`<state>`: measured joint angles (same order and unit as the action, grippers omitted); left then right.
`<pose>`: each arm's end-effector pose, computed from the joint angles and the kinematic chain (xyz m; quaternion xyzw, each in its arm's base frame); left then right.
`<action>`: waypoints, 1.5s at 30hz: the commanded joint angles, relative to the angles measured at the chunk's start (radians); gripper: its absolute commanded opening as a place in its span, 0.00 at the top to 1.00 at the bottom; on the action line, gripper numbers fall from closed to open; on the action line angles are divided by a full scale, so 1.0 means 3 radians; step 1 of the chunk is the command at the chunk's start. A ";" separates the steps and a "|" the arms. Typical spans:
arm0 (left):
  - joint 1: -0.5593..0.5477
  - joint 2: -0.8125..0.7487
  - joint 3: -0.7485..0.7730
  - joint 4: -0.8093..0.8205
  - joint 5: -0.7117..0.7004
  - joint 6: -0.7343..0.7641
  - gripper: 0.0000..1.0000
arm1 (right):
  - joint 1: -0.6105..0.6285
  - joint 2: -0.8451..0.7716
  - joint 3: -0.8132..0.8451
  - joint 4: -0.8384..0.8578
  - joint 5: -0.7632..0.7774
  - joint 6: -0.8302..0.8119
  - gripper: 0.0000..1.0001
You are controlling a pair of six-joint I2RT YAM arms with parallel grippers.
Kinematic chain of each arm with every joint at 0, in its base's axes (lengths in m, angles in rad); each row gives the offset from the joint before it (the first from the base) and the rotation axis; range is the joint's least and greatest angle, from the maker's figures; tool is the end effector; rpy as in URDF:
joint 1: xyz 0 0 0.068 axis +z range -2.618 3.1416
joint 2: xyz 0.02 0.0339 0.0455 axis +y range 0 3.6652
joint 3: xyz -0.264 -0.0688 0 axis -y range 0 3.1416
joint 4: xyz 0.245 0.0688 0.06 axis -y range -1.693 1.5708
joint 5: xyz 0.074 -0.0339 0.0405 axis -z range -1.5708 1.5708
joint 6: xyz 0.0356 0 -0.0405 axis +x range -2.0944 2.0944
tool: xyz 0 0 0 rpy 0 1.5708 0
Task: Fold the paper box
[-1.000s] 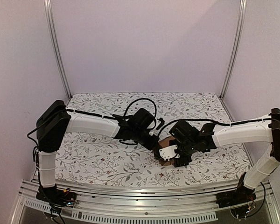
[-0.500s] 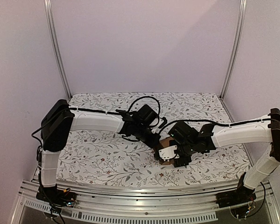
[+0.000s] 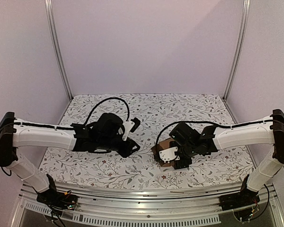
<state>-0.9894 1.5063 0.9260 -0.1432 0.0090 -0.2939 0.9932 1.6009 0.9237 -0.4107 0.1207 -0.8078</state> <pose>0.1771 -0.2700 0.2202 0.3124 0.8564 -0.2493 0.3269 0.1714 0.2551 0.1738 -0.7506 0.6134 -0.0362 0.2431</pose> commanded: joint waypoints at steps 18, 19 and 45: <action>-0.0327 0.1153 -0.0013 0.0785 -0.0057 -0.0625 0.83 | -0.1558 -0.0532 0.0315 -0.0778 -0.1043 0.0343 0.19; -0.0347 0.1171 0.0021 0.0754 -0.0060 -0.0615 0.84 | -0.1696 -0.0439 0.0373 -0.0748 -0.1057 0.0363 0.21; -0.0399 0.1776 0.1499 0.0025 0.0128 -0.0263 0.89 | -0.0748 0.0650 0.0659 -0.0684 -0.0894 0.0495 0.63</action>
<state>-1.0935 2.0121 1.2873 -0.2634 -0.0109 -0.3889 0.7116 1.8095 1.1137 -0.6758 -0.0761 -0.7113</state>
